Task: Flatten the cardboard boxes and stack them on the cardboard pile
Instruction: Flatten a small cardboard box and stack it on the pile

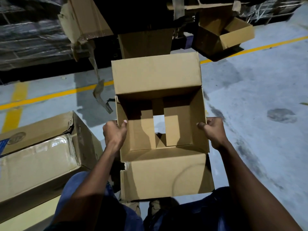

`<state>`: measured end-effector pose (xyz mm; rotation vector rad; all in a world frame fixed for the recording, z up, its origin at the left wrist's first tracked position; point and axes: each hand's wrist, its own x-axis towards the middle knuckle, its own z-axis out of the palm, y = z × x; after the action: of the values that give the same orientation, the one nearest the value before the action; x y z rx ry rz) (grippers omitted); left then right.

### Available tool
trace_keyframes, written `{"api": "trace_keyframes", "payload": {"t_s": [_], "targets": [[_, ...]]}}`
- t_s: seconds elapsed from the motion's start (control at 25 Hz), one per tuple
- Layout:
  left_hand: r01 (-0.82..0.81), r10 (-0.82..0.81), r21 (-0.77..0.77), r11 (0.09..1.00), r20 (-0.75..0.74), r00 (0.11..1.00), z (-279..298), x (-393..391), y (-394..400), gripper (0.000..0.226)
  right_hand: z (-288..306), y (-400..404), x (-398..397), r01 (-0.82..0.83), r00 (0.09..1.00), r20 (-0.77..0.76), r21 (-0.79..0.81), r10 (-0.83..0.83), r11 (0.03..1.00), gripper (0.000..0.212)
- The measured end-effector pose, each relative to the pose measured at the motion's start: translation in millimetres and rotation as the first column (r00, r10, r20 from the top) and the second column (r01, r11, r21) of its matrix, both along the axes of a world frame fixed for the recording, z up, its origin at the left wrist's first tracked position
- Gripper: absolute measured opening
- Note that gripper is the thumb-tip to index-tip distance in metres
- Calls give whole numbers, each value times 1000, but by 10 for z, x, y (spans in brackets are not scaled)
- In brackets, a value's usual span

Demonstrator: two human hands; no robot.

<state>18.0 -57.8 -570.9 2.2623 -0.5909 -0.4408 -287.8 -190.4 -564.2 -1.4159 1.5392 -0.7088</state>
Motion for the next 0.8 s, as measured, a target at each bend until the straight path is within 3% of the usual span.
{"api": "trace_keyframes", "payload": {"t_s": [0.16,0.28,0.36,0.6,0.8], "targets": [[63,-62,6,998,-34,997,37,-60,-17,45,-15,-19,18,25,970,-240,-83,-44,996,39],[70,-68,41,997,-45,997,74,-195,-41,35,87,79,48,36,862,-500,-98,-80,995,26],[70,-68,78,994,-31,997,99,-281,-61,31,97,131,95,15,793,-604,-107,-77,994,30],[101,-106,154,983,25,994,101,-368,-93,28,19,226,395,-181,714,-697,-93,66,979,64],[99,-106,172,980,35,994,143,-369,-82,32,63,326,563,-304,686,-710,-78,161,950,67]]}}
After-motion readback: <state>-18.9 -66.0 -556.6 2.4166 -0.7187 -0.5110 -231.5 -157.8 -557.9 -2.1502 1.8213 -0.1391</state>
